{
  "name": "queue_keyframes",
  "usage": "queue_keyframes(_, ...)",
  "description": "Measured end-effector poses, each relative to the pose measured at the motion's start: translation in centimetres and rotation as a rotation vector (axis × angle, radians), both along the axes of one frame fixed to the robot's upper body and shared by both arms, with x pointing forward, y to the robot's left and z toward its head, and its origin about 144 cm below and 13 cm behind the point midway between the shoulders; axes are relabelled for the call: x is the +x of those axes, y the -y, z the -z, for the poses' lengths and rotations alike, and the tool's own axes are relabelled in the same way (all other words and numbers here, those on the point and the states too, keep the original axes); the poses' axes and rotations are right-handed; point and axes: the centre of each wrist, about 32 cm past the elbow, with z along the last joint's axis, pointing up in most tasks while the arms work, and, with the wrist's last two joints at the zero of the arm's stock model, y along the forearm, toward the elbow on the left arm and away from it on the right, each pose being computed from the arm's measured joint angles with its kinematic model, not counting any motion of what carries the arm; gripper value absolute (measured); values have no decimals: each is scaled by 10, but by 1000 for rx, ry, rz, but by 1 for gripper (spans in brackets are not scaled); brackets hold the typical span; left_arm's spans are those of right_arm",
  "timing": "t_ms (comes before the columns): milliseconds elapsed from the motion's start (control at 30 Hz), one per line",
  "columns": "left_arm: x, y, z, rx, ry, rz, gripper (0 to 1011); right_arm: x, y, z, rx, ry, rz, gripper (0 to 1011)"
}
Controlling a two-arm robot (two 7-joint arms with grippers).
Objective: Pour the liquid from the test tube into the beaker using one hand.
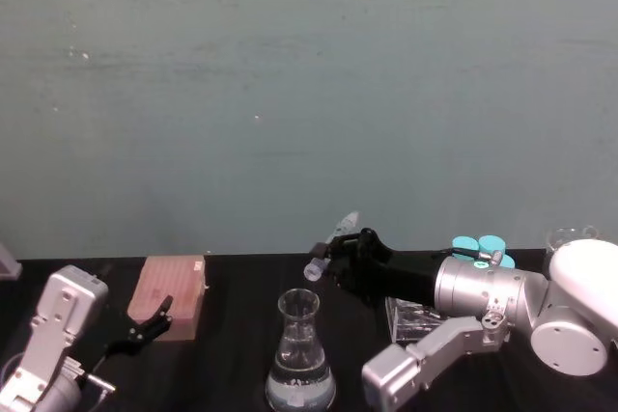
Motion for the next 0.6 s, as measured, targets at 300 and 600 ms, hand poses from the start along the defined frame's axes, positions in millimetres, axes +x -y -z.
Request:
queue_keyframes(300,0,0,0,0,0,0,1000,-4,11,-5,224,-233,80,208)
queue_keyframes(600,0,0,0,0,0,0,1000,1,30,-15,504,-508,210,208)
